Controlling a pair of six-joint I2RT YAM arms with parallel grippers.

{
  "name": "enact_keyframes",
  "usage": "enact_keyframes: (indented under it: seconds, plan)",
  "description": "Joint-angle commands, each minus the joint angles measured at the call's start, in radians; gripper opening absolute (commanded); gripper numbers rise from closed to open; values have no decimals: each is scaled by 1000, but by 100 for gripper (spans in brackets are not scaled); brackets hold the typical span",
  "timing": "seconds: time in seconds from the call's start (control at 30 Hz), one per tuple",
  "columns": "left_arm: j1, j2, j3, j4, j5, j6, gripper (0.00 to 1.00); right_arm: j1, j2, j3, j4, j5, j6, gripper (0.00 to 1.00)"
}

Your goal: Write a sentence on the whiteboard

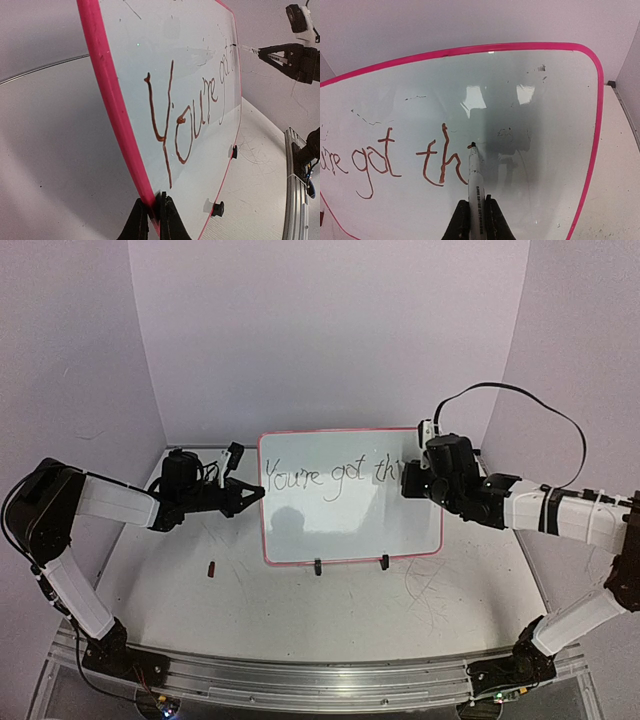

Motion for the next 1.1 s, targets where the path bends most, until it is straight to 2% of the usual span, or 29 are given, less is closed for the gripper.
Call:
enact_keyframes:
  seconds: [0.0, 1.07]
  plan:
    - [-36, 16, 19, -56, -51, 93, 0, -7, -80, -12, 58, -21, 3, 0]
    - [-37, 14, 18, -59, -53, 95, 0, -7, 5, 0, 3, 12, 41, 0]
